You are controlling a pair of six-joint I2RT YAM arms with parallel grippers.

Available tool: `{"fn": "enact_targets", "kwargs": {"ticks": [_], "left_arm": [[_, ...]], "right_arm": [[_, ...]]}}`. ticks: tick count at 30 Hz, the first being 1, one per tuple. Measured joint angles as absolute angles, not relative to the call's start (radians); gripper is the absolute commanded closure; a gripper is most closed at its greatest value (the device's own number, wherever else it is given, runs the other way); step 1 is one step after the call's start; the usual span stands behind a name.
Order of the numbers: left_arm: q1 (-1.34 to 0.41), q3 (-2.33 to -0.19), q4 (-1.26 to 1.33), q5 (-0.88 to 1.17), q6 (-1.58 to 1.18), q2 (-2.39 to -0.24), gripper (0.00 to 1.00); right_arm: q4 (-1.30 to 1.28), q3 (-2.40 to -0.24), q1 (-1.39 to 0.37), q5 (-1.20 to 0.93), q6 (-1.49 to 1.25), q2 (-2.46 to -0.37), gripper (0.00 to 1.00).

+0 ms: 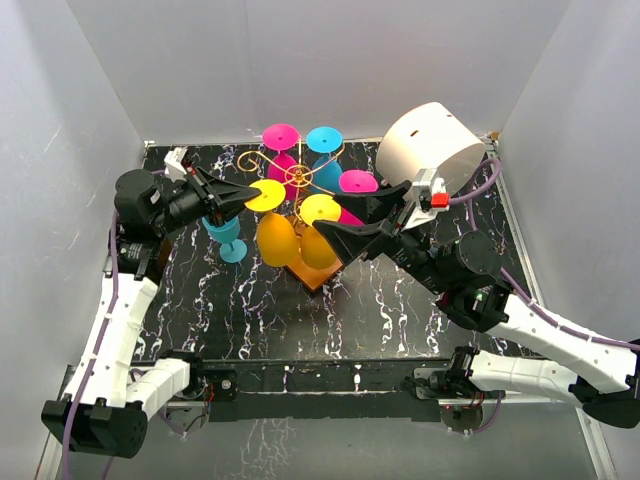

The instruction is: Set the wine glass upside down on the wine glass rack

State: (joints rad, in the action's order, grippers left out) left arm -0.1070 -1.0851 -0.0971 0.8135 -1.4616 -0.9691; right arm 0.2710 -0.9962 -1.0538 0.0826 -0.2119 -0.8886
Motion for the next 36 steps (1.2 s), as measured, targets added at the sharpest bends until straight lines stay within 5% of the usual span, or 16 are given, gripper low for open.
{"fn": "enact_targets", "kwargs": {"ticks": [36], "left_arm": [[-0.134, -1.114, -0.228, 0.661, -1.301, -1.035, 1.00]], "right_arm": [[0.267, -0.983, -1.054, 0.136, -0.211, -0.846, 0.33]]}}
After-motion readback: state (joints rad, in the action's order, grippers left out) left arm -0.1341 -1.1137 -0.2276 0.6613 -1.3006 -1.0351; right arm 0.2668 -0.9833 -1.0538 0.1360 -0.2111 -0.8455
